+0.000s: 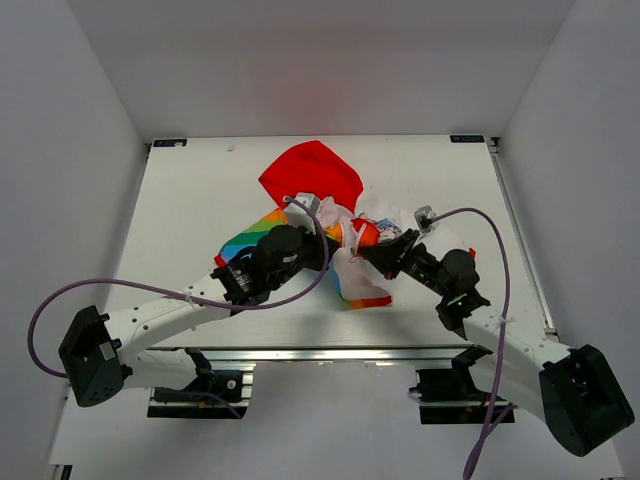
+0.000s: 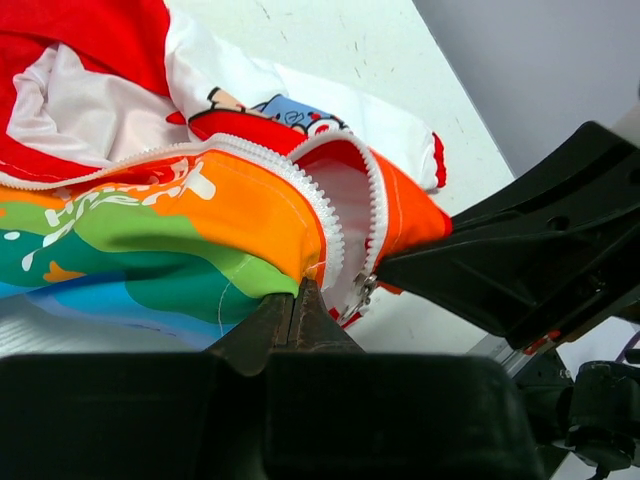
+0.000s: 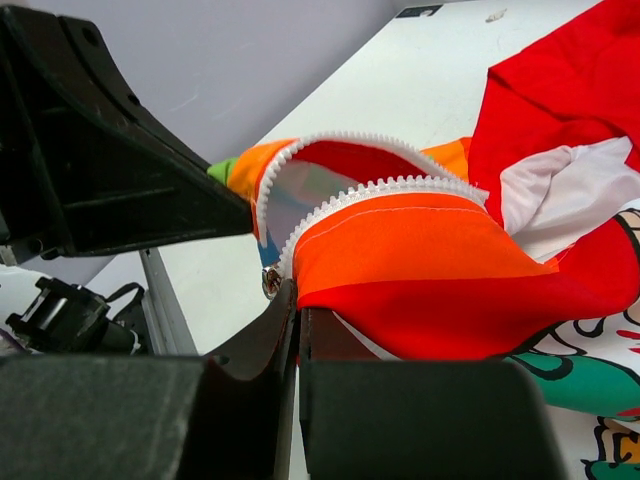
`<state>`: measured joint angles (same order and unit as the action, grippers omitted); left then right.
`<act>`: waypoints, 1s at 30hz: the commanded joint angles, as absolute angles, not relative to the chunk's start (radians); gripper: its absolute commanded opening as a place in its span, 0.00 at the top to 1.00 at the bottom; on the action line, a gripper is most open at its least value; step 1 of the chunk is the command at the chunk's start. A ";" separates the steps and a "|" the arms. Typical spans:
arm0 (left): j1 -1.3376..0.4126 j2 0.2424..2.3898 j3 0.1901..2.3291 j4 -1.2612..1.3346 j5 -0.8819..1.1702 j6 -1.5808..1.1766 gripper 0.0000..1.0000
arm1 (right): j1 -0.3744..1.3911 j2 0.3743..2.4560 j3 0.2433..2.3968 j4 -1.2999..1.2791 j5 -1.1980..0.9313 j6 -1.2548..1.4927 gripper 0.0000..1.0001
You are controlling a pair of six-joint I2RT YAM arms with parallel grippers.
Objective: Zip up the jacket
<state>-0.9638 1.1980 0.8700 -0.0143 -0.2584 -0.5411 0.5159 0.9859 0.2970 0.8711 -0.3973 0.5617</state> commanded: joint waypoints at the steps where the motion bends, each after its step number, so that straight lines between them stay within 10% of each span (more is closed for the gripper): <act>1: -0.962 1.169 0.870 0.054 -0.278 -0.532 1.00 | 0.511 0.979 0.307 0.894 -0.420 0.561 1.00; 30: -0.962 1.224 0.851 0.110 -0.238 -0.571 1.00 | 0.511 1.023 0.334 0.946 -0.379 0.638 1.00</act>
<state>-0.9638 1.2251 0.8570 0.0818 -0.2531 -0.5594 0.5159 1.0214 0.2974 0.8974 -0.3916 0.6411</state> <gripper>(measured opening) 0.009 0.014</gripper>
